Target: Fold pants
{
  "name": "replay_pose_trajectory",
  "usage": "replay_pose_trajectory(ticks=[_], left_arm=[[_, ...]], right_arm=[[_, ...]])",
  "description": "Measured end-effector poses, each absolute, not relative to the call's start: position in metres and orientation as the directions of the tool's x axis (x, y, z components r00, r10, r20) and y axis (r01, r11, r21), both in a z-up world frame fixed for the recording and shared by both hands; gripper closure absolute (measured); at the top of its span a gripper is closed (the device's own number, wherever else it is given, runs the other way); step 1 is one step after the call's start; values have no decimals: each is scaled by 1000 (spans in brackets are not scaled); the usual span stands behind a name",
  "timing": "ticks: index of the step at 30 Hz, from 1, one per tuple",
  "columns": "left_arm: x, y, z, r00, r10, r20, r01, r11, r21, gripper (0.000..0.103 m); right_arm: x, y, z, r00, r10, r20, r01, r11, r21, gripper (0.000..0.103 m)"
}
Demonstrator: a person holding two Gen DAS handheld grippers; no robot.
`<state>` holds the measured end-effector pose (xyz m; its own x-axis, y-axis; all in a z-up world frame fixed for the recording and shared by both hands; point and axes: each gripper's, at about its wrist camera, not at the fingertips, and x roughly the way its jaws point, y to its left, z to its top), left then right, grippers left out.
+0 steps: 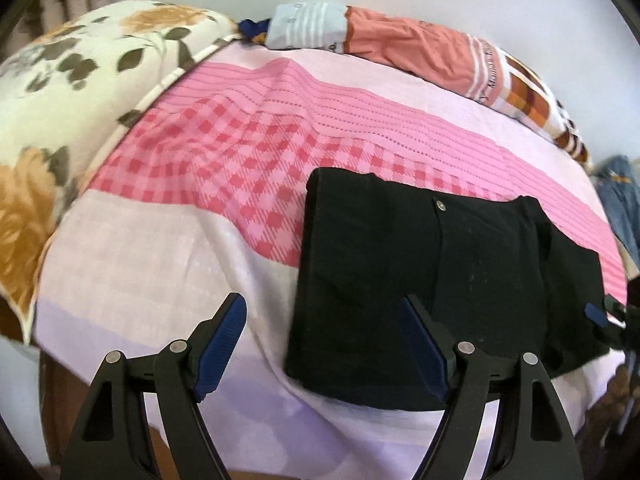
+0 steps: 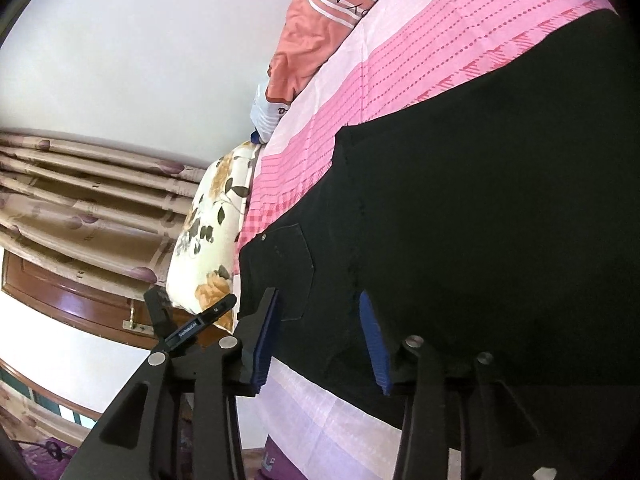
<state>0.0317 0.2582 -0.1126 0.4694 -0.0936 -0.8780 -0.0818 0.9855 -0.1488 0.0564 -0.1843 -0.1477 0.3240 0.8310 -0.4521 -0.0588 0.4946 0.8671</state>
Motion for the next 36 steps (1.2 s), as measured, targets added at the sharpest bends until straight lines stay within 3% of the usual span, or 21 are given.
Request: replay_pose_trajectory(ticks=[7,14,28,34,36], left_arm=[[53,273,-130,435,-337,-835,115,941,-319,25],[86,278,-160,241,-530,-813,205,846,-491,25],[81,286,-162,47,-573,-818,346,778,-524,23],[72,279,-168,-73,-664,-744,343,684,-644,11],[77,282,-174,-95,-737,-669,288,623,-727,9]], right_arm=[[59,-173,-150,297,817,-495,-35,527,849,58],[62,-169,-144,301,791,-533,4,557,830,49],[70,-148,-137,284,742,-608,64,618,784,46],[72,-137,-137,274,738,-616,79,622,779,41],[72,-132,-140,263,739,-621,89,622,778,40]])
